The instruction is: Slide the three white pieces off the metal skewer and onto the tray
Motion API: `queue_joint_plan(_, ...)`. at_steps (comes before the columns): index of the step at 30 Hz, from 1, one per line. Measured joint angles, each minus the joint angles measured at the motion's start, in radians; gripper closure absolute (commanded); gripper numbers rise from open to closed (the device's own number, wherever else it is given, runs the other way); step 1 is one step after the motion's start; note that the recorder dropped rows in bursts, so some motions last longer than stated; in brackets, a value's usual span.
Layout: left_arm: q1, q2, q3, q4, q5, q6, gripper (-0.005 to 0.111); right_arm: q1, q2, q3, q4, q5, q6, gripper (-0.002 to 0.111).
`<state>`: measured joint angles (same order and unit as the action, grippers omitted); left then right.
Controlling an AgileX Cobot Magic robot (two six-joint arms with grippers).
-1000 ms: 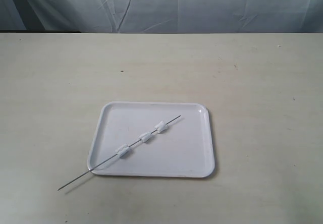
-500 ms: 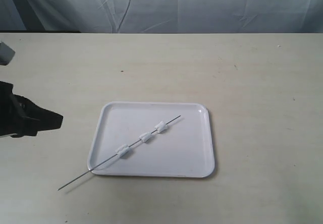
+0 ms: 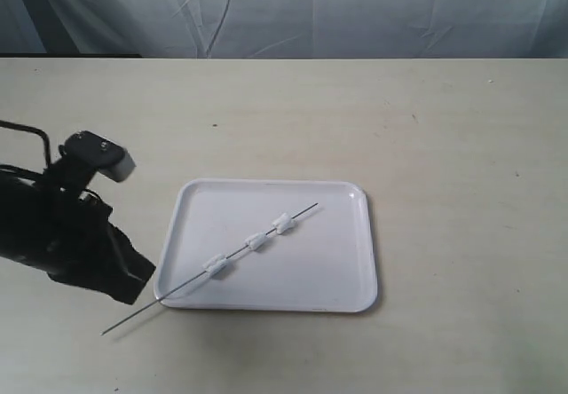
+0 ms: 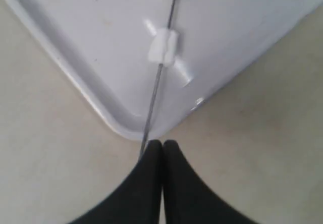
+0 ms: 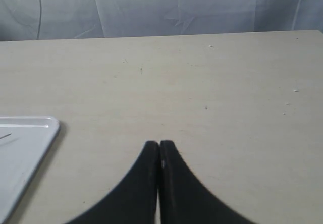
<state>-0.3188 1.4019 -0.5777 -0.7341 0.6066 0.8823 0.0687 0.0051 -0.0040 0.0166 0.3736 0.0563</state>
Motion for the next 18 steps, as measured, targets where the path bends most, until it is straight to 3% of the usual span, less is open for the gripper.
queue_joint_plan(5,-0.121,0.082,-0.002,0.321,-0.084,-0.379,0.107,0.000,0.000,0.000,0.000,0.000,0.000,0.109)
queue_joint_plan(8,-0.160,0.116,-0.002,0.430,-0.109,-0.512,0.107,0.000,0.000,0.000,0.000,0.000,0.000,0.109)
queue_joint_plan(18,-0.220,0.181,-0.002,0.524,-0.165,-0.605,0.107,0.000,0.000,0.000,0.000,0.000,0.000,0.109)
